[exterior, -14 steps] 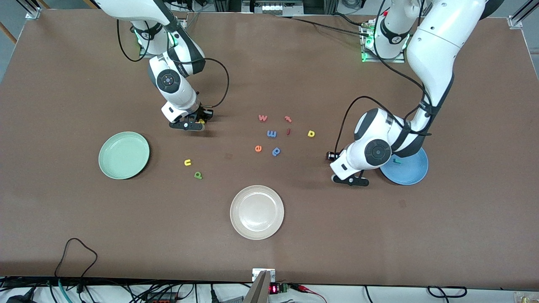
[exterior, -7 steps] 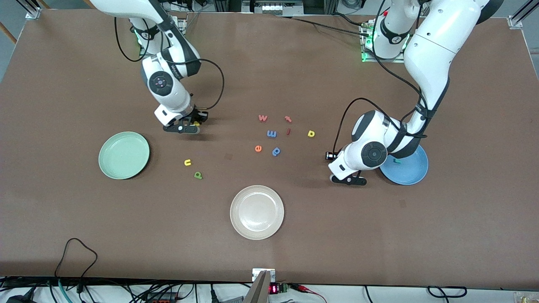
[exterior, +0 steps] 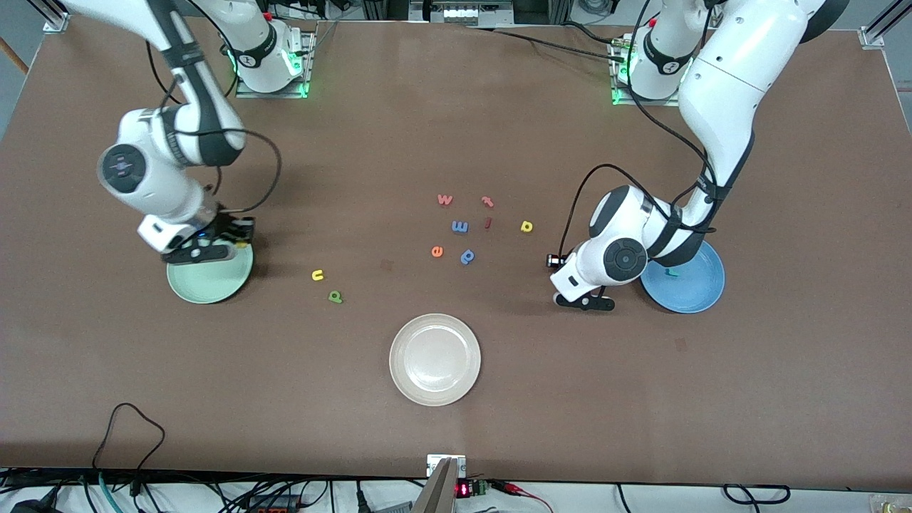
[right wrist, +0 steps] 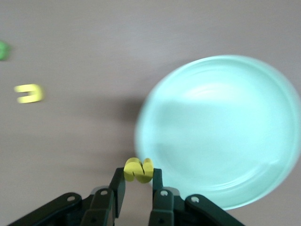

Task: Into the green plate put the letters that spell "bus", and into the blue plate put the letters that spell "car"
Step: 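Drop the 2 on the green plate while the left gripper drops the c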

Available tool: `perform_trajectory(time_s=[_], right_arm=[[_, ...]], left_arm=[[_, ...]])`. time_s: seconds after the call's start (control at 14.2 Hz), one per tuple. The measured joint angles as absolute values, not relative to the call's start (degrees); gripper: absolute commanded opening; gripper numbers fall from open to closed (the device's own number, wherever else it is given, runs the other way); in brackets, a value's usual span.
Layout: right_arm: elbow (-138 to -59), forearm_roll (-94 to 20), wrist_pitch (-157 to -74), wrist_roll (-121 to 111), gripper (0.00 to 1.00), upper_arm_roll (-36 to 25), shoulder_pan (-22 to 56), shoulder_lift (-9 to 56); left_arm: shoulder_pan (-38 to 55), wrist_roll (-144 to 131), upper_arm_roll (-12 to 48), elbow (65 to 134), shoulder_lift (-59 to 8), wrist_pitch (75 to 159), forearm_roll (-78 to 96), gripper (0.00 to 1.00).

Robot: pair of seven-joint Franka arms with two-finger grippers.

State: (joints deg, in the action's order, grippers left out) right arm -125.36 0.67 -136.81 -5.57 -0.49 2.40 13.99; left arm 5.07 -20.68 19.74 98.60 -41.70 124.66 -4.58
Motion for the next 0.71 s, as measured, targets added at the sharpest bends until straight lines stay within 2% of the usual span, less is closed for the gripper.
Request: perform_trajectory(time_s=[0.07, 0.14, 0.21, 0.28, 0.35, 0.42, 0.49, 0.71], right_arm=[[-123.96, 0.67, -136.84, -8.2, 0.11, -1.26, 1.13, 15.54], [-122.45, 0.67, -136.87, -9.92, 0.19, -1.57, 0.01, 17.41], [-121.09, 0.67, -137.03, -10.67, 0.51, -1.59, -0.73, 19.35], [-119.95, 0.67, -137.63, -11.06, 0.63, -1.59, -1.11, 21.33], [-119.22, 0.67, -138.57, -11.11, 0.89, -1.58, -1.26, 23.05], [-118.74, 0.67, -139.3, -11.11, 1.0, -1.58, -1.31, 24.43], [-118.41, 0.67, -139.73, -11.11, 1.0, -1.58, -1.31, 25.29], [-117.17, 0.67, -140.17, -11.12, 1.0, -1.48, -1.3, 24.91]], left_arm=[[5.17, -20.75, 19.74, 98.6, -41.7, 124.66, -4.58, 0.38], [5.21, -20.83, 19.72, 98.6, -41.66, 124.6, -4.62, 0.34], [5.21, -20.84, 19.67, 98.6, -41.61, 124.54, -4.63, 0.28], [5.22, -20.85, 19.67, 98.6, -41.61, 124.54, -4.63, 0.24], [5.21, -20.86, 19.62, 98.6, -41.58, 124.5, -4.65, 0.2], [5.22, -20.86, 19.59, 98.6, -41.51, 124.42, -4.65, 0.16], [5.27, -20.86, 19.61, 98.6, -41.52, 124.43, -4.65, 0.12], [5.27, -20.86, 19.62, 98.57, -41.5, 124.22, -4.65, 0.1]])
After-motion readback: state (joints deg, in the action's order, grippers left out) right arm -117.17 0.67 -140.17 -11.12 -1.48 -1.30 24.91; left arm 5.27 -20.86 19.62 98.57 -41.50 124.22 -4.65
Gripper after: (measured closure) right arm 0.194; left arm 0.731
